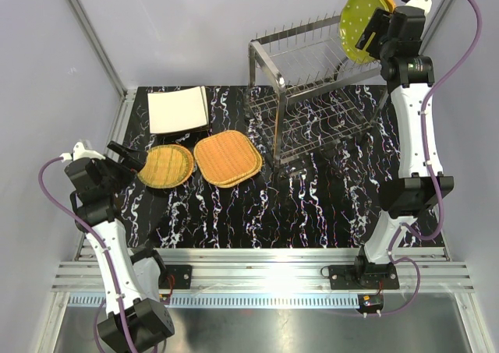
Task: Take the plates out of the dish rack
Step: Grab a plate with the right arm
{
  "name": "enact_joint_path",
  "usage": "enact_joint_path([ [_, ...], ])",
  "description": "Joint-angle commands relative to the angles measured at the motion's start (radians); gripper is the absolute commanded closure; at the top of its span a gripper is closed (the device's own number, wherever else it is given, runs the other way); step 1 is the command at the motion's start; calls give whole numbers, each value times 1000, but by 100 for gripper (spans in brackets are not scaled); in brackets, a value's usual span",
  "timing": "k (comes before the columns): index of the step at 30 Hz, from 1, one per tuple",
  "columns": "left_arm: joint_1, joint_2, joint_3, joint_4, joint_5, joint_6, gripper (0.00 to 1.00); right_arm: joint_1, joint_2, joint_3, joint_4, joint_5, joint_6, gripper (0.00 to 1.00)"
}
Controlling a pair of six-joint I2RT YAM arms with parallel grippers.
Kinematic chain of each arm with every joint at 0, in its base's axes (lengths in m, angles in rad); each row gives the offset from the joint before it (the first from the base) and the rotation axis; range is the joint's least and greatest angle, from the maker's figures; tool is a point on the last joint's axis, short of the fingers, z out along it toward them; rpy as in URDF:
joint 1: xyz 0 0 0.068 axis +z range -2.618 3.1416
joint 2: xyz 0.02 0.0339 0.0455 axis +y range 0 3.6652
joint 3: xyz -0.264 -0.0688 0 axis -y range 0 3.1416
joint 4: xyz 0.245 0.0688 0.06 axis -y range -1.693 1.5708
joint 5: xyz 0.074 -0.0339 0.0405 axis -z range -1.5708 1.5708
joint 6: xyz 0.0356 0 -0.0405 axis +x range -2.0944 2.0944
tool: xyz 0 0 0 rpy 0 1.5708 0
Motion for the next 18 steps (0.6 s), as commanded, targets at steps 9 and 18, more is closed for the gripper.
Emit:
enact_joint_path([
  [9, 0, -19, 25, 30, 19, -3, 1, -54, -9, 17, 112, 86, -94, 21],
  [18, 0, -19, 25, 30, 19, -5, 1, -54, 5, 18, 125, 74, -118, 21],
])
